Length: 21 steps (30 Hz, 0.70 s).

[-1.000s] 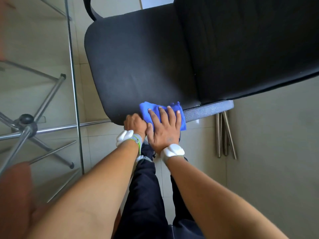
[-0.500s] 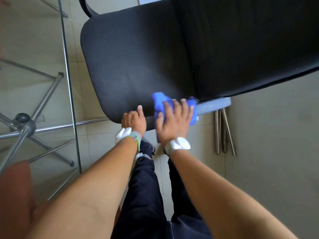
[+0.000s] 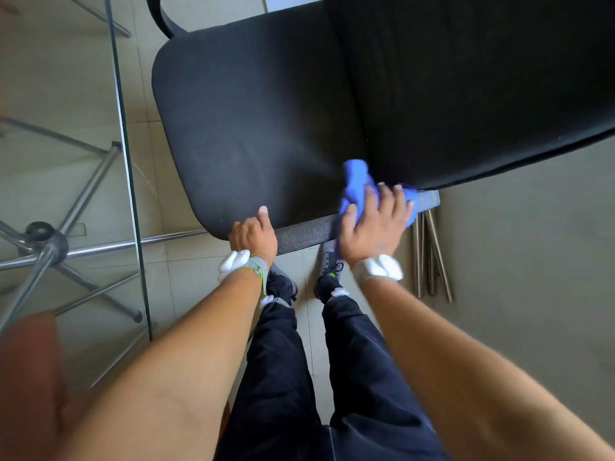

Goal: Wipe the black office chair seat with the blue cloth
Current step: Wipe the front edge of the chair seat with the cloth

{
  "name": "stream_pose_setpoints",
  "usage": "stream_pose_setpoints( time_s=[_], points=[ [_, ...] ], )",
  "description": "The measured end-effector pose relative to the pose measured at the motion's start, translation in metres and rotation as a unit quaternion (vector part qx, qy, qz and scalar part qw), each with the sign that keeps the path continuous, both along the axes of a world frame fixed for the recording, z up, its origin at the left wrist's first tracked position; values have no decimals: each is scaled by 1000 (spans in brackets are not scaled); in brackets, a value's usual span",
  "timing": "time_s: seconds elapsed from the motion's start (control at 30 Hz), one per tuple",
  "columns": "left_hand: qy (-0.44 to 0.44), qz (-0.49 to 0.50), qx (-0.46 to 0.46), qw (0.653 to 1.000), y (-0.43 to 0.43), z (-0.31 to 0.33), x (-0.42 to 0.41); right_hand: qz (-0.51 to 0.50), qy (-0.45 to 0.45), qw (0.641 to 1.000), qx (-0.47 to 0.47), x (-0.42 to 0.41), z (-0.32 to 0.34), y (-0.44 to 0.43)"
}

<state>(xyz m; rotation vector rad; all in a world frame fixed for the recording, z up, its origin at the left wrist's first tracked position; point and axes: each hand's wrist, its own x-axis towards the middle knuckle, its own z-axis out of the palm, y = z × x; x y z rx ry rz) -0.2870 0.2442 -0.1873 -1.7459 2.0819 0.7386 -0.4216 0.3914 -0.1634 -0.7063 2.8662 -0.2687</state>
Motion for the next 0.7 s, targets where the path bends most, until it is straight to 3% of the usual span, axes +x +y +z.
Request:
stream_pose_setpoints(
  time_s=[0.13,0.2,0.43,0.57,0.7],
  points=[
    [15,-12,27,999,-3,8,6,169,-78,982,-32,98,15,-42],
    [23,-13,29,999,-4,14,12,189,-90,977,-30,114,15,-47],
    [-18,21,-15,1000,-3,-2,7,162,-21,986,-32,28,-2,-4],
    [-30,-4,-16,999,-7,-7,9,89,-4,996,0,-24,-7,22],
    [-32,4,-32,999,-6,-14,11,19,-4,1000,7,2,-3,1]
  ],
)
